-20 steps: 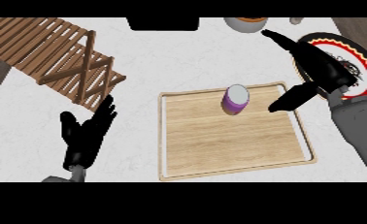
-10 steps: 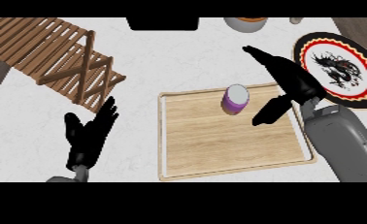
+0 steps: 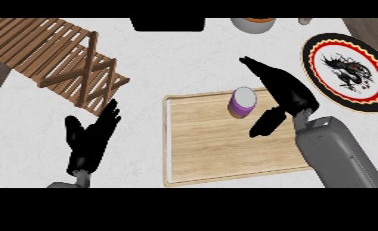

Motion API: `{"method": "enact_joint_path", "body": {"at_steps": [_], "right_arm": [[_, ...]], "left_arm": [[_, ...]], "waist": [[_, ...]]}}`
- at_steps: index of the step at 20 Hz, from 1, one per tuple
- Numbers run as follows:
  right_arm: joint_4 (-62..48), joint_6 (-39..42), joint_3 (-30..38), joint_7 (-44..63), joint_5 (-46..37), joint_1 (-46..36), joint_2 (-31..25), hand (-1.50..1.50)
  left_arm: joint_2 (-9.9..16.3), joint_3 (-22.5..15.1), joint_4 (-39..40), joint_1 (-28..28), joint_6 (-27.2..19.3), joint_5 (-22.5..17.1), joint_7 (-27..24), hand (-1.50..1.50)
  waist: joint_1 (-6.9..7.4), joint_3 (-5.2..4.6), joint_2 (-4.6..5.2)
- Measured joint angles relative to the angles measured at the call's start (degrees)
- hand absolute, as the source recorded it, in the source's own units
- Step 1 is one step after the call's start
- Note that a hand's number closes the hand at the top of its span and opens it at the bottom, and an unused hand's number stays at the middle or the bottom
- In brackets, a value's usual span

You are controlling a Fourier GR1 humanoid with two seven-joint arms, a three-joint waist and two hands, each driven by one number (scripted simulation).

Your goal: Pick the can from the tray and place it in the plate

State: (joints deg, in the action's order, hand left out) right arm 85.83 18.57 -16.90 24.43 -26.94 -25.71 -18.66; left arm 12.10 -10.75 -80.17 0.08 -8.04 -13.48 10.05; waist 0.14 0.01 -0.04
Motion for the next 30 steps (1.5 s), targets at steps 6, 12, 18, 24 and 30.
{"method": "enact_joint_path", "body": {"at_steps": [6, 12, 18, 24, 30], "right_arm": [[-3.8, -1.8, -0.3, -1.3, -7.2, 0.9, 2.0, -1.5], [-7.8, -1.3, 1.0, -2.7, -11.6, -0.3, 4.9, -1.5], [-15.9, -2.0, 2.0, -6.1, -15.5, -2.8, 7.9, 1.5], [-18.6, -1.0, 0.3, -11.0, -19.4, -3.5, 7.3, 1.5], [-17.1, -2.4, 0.4, -12.2, -23.9, -2.7, 8.6, 1.5]], "left_arm": [[-0.9, 0.5, -2.0, 0.8, 0.2, 1.5, 1.4, 0.0], [-1.5, 2.4, -1.3, 0.3, 2.0, 2.3, 1.9, 0.0], [-3.4, 3.2, 1.5, 0.1, 2.8, 4.1, -1.0, 0.0], [-3.8, 3.3, -1.4, 0.4, 2.4, 4.9, 2.0, 0.0], [-4.5, 4.6, -1.1, -0.8, 2.9, 5.6, 3.3, 0.0]], "waist": [[0.09, -0.01, 0.02], [0.1, -0.02, 0.03], [0.18, 0.03, 0.04], [0.17, 0.0, 0.01], [0.06, -0.02, -0.01]]}}
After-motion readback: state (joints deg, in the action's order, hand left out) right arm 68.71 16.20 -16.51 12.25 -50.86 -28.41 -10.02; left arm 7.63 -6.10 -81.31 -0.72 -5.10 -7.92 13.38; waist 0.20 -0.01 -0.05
